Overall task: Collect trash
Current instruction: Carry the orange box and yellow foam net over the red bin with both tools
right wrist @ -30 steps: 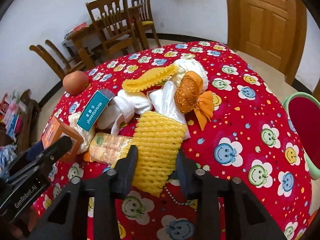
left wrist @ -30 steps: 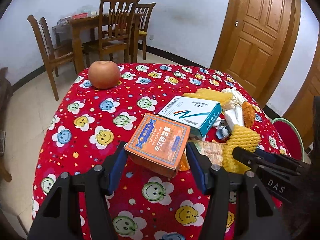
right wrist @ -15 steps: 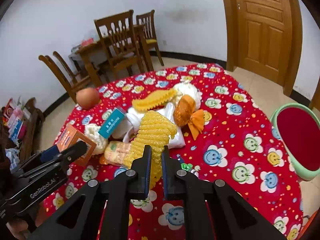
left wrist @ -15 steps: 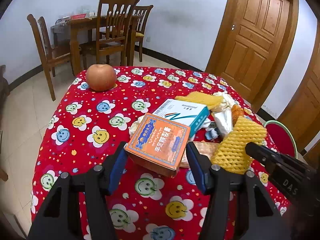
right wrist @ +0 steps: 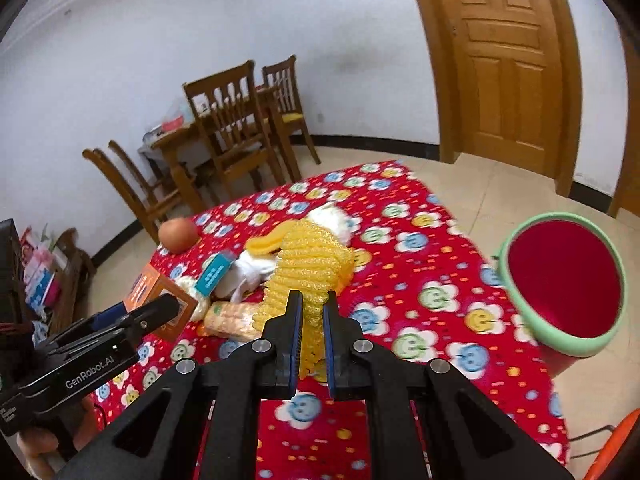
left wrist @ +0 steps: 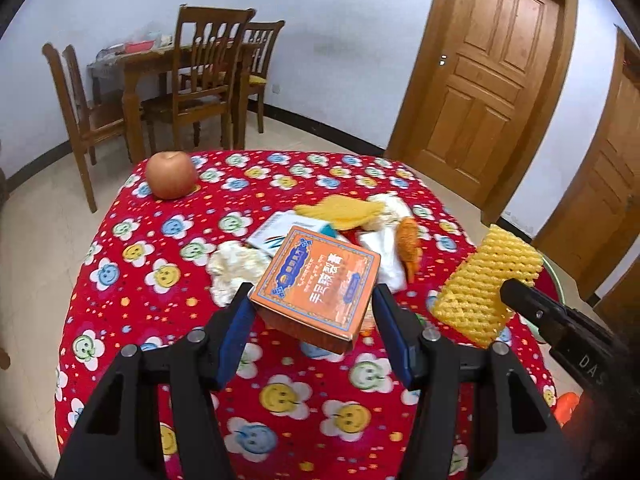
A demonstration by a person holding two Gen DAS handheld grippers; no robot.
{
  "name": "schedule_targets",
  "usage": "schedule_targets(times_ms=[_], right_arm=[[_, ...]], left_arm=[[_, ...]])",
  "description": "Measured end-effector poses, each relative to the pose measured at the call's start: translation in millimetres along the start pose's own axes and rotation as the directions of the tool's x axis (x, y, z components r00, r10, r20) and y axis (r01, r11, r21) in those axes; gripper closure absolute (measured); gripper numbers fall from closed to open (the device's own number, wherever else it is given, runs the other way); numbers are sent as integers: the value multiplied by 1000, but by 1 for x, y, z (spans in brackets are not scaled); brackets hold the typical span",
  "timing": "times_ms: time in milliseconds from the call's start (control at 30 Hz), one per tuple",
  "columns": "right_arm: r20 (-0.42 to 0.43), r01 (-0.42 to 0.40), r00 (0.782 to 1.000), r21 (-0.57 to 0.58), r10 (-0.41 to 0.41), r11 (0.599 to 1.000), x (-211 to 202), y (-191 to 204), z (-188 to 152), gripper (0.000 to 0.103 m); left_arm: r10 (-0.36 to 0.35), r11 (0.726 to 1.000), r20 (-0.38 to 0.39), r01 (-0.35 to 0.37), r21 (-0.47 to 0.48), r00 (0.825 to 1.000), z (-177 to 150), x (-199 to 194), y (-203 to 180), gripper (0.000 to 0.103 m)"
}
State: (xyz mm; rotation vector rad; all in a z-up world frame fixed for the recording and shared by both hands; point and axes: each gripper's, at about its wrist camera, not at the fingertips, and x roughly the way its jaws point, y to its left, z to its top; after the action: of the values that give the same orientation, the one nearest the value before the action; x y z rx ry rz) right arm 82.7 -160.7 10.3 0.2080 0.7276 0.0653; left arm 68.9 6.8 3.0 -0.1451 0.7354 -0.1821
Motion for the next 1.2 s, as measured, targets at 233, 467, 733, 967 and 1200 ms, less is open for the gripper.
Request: schedule_targets(times_ms=[233, 467, 733, 967, 1200], right_arm=[[49, 60, 997, 46, -62, 997, -27, -39, 4, 94], [67, 132, 988, 101, -139, 986, -42, -80, 7, 93], [65, 200, 975, 178, -214, 964, -49, -124, 4, 93], [43, 254, 961, 239, -272, 937, -52, -163, -5, 93], [9, 319, 942, 296, -337, 900, -48, -203, -12, 93]], left_arm=[[-60, 997, -15, 61, 43, 998, 6, 0, -38, 43], [-106, 992, -33, 108, 69, 994, 15, 8, -70, 43], [-134, 982, -40, 139, 130, 990, 23, 15, -106, 43], [-154, 969, -45, 160, 190, 987, 29, 26, -144, 43], [-193, 949, -62, 203, 241, 979, 31, 43, -181, 43]])
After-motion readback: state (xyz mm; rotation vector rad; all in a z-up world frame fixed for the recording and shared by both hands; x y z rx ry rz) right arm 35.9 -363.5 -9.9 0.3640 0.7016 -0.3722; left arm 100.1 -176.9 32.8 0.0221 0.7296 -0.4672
